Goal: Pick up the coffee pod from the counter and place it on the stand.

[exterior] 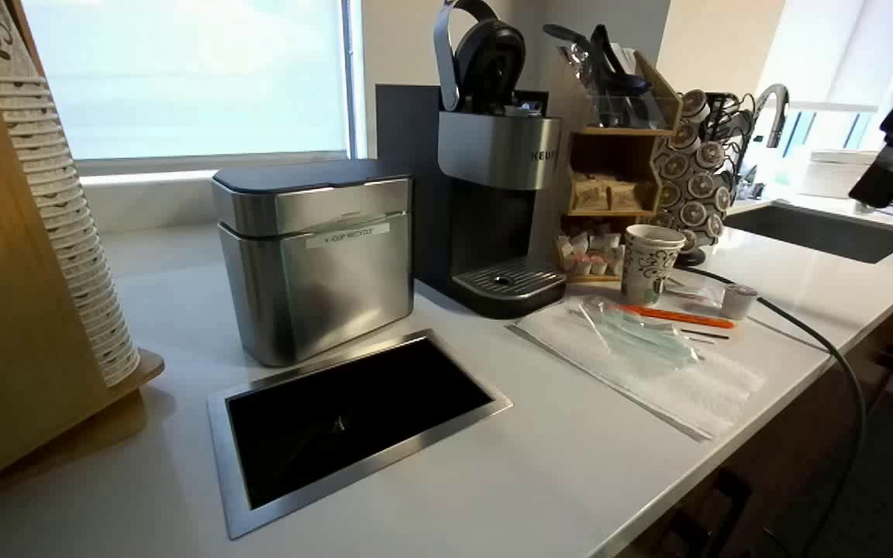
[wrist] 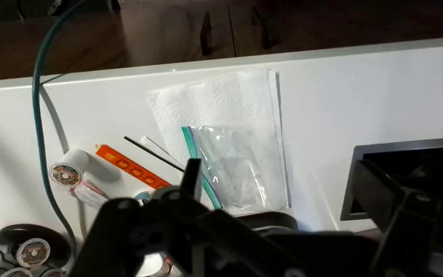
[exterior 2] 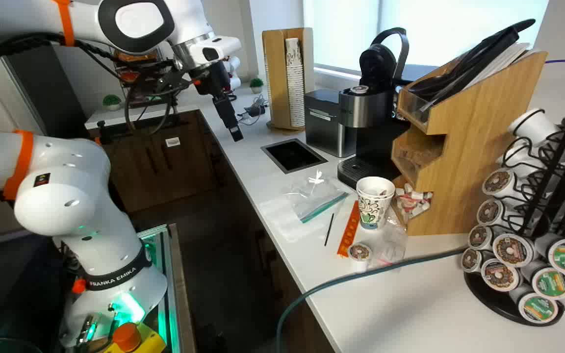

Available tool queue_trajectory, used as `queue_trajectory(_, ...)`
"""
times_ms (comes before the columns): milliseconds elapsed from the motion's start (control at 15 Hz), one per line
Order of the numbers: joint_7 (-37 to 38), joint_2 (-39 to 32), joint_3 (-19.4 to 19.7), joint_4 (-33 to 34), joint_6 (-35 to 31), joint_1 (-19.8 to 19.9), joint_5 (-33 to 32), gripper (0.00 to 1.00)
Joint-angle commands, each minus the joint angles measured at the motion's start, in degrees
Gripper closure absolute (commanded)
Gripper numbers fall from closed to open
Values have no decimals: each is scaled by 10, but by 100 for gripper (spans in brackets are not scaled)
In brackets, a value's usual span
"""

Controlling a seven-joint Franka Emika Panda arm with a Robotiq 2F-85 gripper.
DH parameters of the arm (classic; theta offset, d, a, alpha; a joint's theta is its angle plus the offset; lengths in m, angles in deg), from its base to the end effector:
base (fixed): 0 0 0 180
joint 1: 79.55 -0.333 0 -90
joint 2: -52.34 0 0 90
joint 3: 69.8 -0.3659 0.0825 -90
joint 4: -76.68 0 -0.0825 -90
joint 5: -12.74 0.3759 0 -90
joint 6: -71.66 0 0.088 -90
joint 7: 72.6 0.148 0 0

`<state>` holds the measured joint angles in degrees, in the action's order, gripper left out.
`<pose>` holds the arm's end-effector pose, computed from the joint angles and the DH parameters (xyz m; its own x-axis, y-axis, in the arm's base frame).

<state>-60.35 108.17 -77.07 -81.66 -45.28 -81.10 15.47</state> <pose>0.2479 0.0448 0.4824 0.9608 -0.1137 0.2528 -0.1188 -0.9929 0.0049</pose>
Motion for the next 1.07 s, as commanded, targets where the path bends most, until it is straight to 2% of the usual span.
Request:
queue_trajectory(0, -1, -1, -1, -2, 2, 1, 1, 0)
queue_trajectory(733, -1, -4, -1, -8, 2, 1, 1, 0)
queue_trajectory(800, 9, -5, -7, -8, -11, 12, -9, 0)
queue_trajectory(1000, 1, -9, 20, -1, -49, 50, -30, 0)
